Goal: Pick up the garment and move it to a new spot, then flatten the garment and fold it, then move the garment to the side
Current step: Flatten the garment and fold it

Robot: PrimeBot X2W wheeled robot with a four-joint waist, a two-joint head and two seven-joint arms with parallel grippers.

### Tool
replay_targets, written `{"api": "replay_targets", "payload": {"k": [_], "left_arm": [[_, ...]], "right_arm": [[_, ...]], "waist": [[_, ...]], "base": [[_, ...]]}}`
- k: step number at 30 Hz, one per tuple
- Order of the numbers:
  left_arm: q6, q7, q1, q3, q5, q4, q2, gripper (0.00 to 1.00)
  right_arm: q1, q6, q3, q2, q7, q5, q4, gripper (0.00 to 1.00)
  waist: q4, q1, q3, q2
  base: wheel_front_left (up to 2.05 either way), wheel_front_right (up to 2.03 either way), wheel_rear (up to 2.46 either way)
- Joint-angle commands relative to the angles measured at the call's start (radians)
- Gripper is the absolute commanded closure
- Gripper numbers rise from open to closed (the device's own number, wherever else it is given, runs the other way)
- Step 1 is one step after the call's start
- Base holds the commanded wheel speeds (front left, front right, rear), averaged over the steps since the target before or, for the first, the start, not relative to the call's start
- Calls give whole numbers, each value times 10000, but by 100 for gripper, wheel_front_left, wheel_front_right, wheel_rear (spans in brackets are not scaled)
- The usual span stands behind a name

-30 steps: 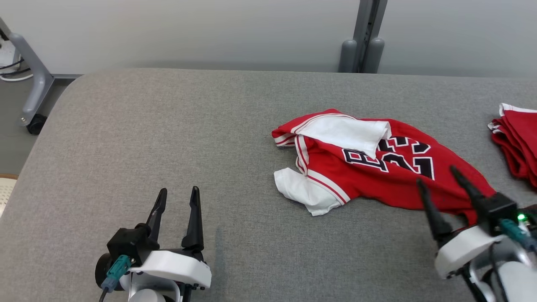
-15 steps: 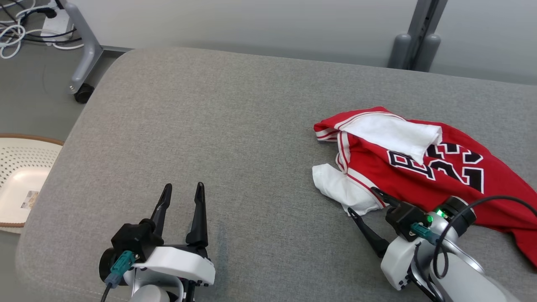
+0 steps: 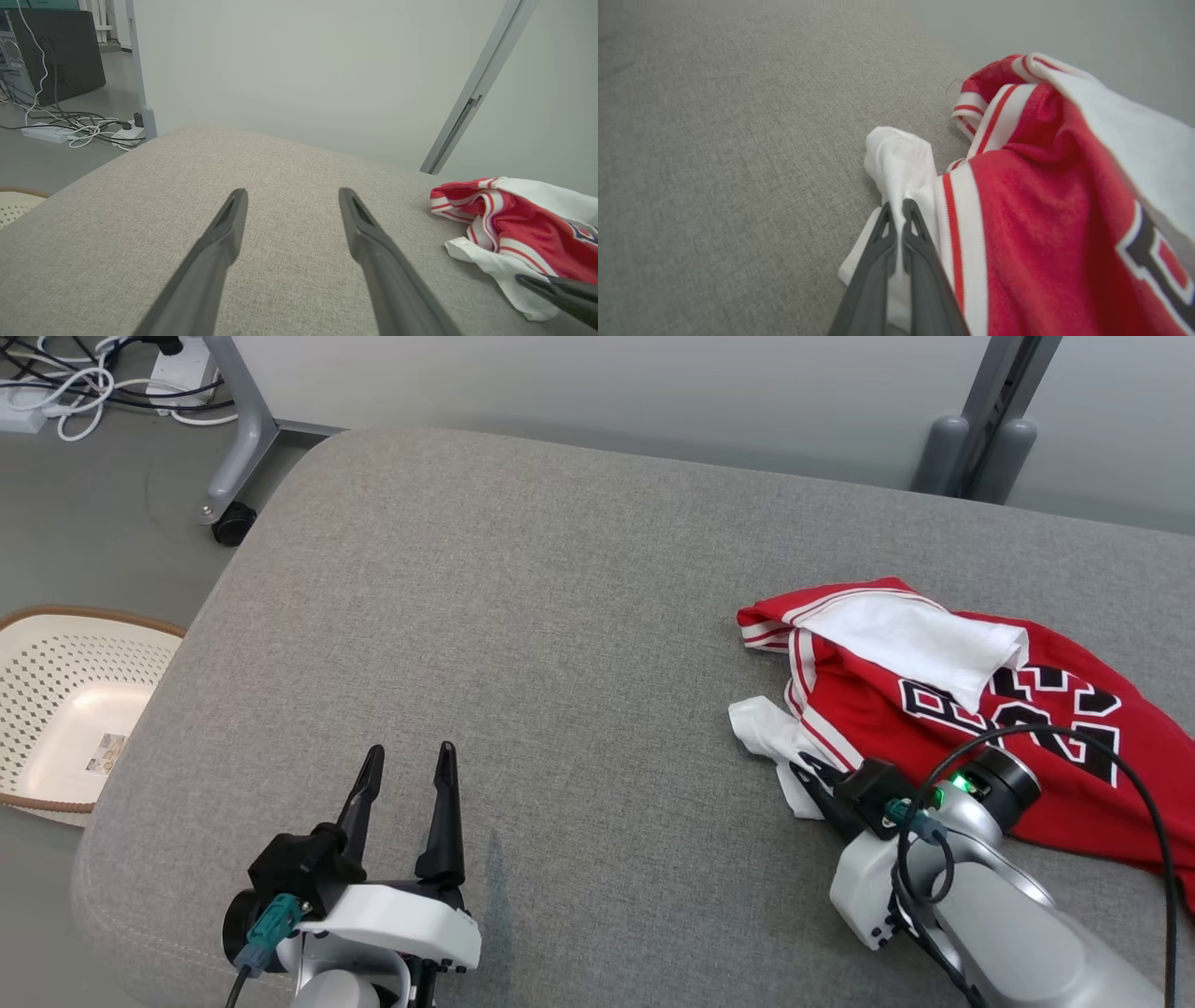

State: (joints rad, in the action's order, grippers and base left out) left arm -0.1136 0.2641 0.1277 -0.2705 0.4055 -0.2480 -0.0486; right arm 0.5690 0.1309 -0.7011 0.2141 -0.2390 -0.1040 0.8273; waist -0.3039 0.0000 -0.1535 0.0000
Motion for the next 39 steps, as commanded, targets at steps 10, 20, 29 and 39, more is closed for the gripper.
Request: {"api": "replay_targets", "payload": {"k": [10, 20, 29, 39], "left_arm": [[22, 0, 34, 83, -70, -49, -41, 0], [88, 0, 65, 238, -193, -37, -39, 0], [33, 0, 66, 350, -230, 87, -39, 0], [-19, 0, -74, 361, -195, 156, -41, 0]], "right_arm": [[225, -3, -259, -728, -279, -749, -1437, 100], [-233, -3, -2137, -779, -272, -1912, -2131, 100], [-121, -3, -2923, -1024, -274, -2470, -1545, 0], [-226, -3, -1419, 476, -274, -2852, -2836, 0]], "waist": [[235, 0, 250, 0], [264, 0, 351, 0], [437, 0, 248, 0], [724, 0, 242, 0]], "base": [[0, 0, 0], [0, 0, 0], [0, 0, 0], [0, 0, 0]]}}
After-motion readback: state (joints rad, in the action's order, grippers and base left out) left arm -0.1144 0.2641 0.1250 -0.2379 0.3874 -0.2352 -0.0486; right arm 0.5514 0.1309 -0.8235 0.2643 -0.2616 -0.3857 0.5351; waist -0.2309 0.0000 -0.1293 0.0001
